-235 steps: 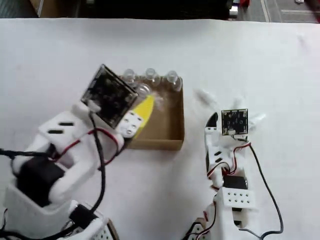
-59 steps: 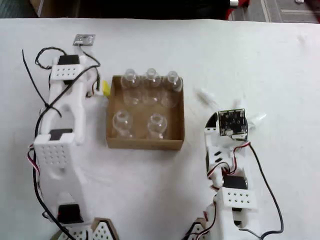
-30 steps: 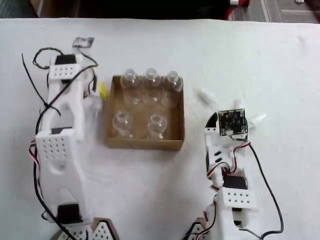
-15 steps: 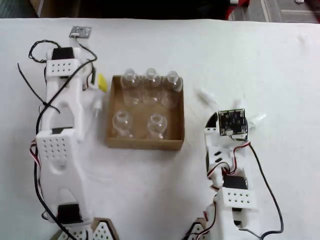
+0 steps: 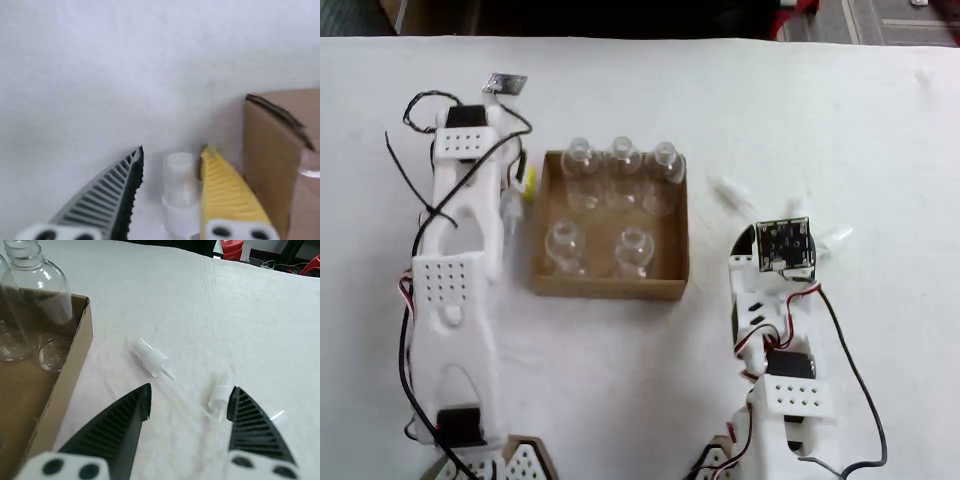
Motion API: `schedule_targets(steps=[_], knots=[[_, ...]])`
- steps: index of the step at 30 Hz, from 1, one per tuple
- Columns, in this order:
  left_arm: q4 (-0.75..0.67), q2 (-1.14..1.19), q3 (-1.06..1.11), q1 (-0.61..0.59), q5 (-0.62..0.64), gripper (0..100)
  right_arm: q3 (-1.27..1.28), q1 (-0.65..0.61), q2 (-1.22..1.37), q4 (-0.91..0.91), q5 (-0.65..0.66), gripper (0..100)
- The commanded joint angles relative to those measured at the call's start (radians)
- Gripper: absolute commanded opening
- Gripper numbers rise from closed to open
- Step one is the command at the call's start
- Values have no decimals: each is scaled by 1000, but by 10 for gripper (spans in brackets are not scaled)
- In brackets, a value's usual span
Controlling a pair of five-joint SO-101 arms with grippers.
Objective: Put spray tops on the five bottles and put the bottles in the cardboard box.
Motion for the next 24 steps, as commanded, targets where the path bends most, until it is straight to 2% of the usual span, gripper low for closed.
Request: schedule_targets(steps=[1, 6, 13, 22, 24], knots=[[41, 24, -140, 12, -9, 22, -3, -7, -5, -22, 9, 226], [89, 71, -196, 13, -9, 37, -3, -7, -5, -22, 9, 226], [239, 76, -379, 50, -9, 35, -5, -7, -5, -22, 9, 226], [241, 50, -680, 13, 0, 20, -5, -5, -5, -22, 9, 226], [241, 4, -677, 2, 31, 20, -5, -5, -5, -22, 9, 226]])
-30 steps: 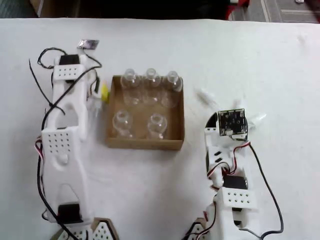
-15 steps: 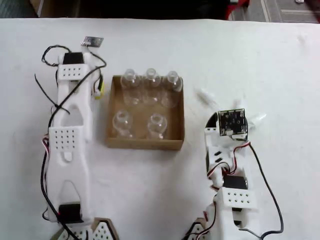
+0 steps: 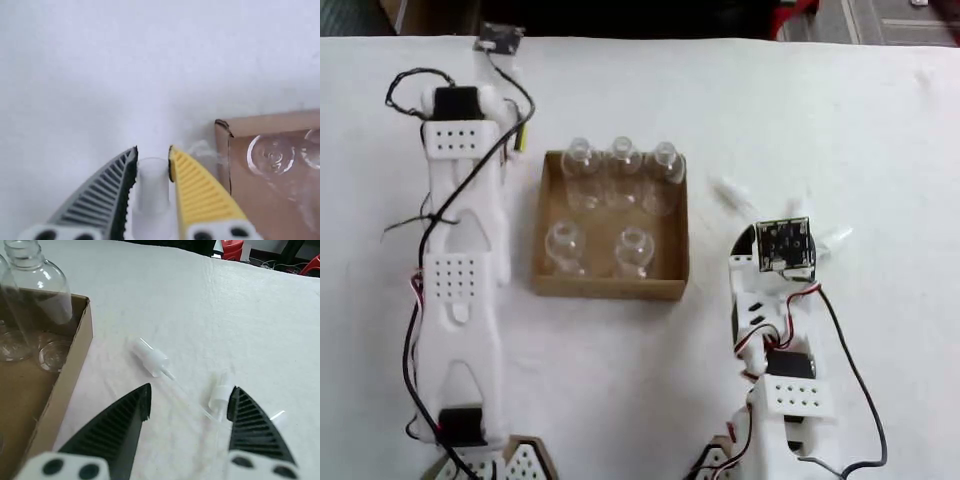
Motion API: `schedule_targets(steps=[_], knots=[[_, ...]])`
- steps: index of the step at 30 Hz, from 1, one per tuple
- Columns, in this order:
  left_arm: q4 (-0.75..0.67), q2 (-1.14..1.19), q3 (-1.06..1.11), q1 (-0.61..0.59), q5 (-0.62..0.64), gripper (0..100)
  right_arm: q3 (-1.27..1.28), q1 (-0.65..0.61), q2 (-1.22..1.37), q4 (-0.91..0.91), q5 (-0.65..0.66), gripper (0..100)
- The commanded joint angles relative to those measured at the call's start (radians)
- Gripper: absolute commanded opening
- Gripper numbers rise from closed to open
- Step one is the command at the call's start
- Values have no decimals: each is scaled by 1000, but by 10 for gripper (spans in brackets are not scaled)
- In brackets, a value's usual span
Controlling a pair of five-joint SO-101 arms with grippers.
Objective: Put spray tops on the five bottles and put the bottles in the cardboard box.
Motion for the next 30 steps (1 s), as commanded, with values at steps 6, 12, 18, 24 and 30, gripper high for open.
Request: schedule_targets(steps=[6, 12, 18, 24, 30], knots=[[11, -298, -55, -44, 193, 21, -5, -5, -5, -24, 9, 226], [12, -504, -25, -41, 78, 20, -5, -5, -5, -24, 9, 226], [12, -773, 239, -2, 71, 20, -6, -5, -5, -24, 9, 226], [9, -1190, 646, 119, 72, 20, -6, -5, -5, -24, 9, 226], [-160, -1595, 1146, 213, 66, 20, -6, -5, -5, -24, 9, 226]])
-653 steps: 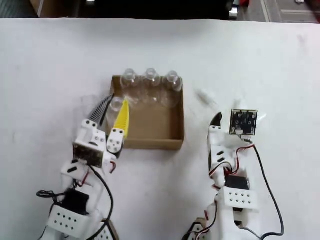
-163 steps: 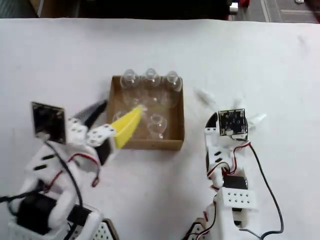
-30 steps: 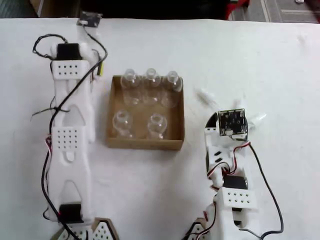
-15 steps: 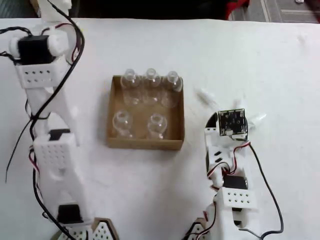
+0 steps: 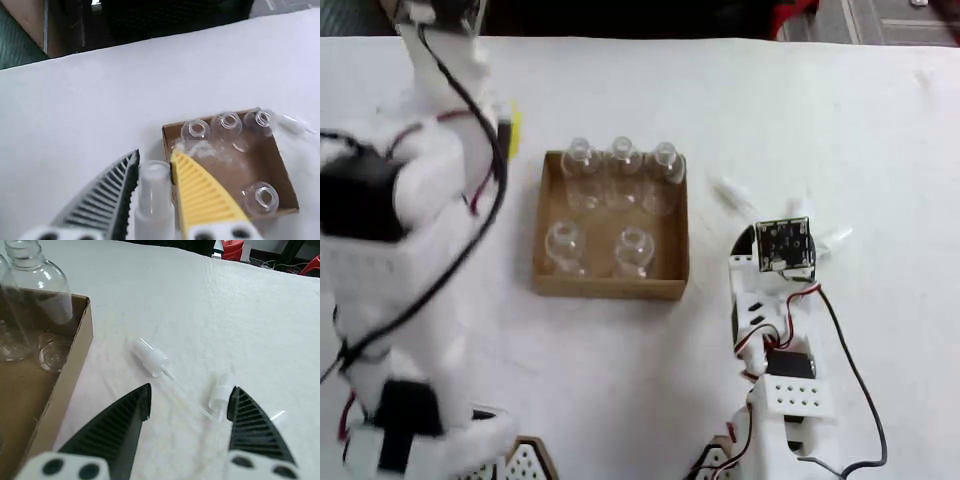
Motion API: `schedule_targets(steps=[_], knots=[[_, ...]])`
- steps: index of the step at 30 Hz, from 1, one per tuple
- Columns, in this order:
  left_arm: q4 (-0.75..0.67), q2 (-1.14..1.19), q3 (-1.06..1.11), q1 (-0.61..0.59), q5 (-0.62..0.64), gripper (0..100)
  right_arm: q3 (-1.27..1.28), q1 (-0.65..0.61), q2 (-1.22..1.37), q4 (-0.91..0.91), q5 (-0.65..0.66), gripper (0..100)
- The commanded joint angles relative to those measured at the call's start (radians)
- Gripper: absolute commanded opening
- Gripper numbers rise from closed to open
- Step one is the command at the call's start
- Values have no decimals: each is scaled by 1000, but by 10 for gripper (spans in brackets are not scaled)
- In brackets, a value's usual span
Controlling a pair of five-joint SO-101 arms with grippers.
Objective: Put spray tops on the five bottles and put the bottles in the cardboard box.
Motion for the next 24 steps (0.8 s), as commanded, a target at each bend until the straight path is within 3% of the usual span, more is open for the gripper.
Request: schedule_targets(steps=[1, 6, 12, 18, 24], knots=[[-230, -340, 387, 33, -14, 20, -6, -5, -5, -24, 9, 226], [-654, -607, 832, 24, 12, 20, -6, -5, -5, -24, 9, 226], [-1257, -802, 1263, 28, 147, 20, -5, -5, -5, -24, 9, 226], [-1665, -757, 1404, 41, 287, 20, -5, -7, -5, -24, 9, 226], [-1880, -625, 1415, 99, 295, 20, -5, -7, -5, -24, 9, 226]])
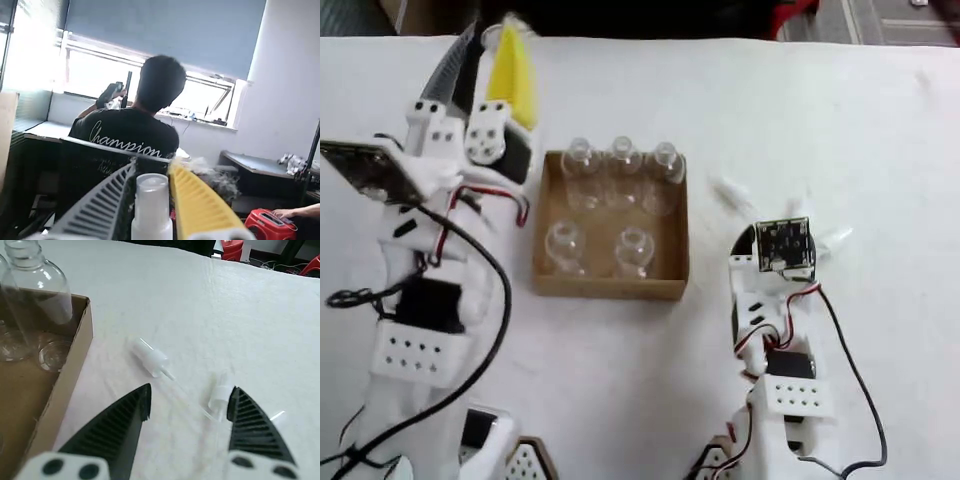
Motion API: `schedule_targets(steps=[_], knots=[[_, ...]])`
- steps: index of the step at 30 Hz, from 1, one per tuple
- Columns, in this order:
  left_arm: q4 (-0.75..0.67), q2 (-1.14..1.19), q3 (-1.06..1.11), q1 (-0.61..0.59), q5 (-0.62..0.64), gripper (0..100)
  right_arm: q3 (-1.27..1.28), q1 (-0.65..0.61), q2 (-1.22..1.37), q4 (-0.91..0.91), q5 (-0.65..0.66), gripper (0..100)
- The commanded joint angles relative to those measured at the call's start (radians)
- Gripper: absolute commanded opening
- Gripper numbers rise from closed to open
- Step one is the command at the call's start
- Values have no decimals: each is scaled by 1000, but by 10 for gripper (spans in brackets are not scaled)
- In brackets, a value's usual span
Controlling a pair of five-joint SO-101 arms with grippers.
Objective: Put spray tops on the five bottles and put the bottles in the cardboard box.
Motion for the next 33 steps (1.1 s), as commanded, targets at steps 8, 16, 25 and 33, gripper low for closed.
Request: schedule_targets(steps=[8, 16, 25, 33], knots=[[-324, 323, -6, 45, 18, 20, -5, -7, -5, -24, 9, 226], [-347, 404, -8, 44, 77, 20, -3, -7, -4, -42, 9, 226], [-347, 458, -9, 44, 80, 20, -3, -7, -4, -42, 9, 226], [-348, 544, -14, 42, 78, 20, -3, -7, -4, -42, 9, 226]])
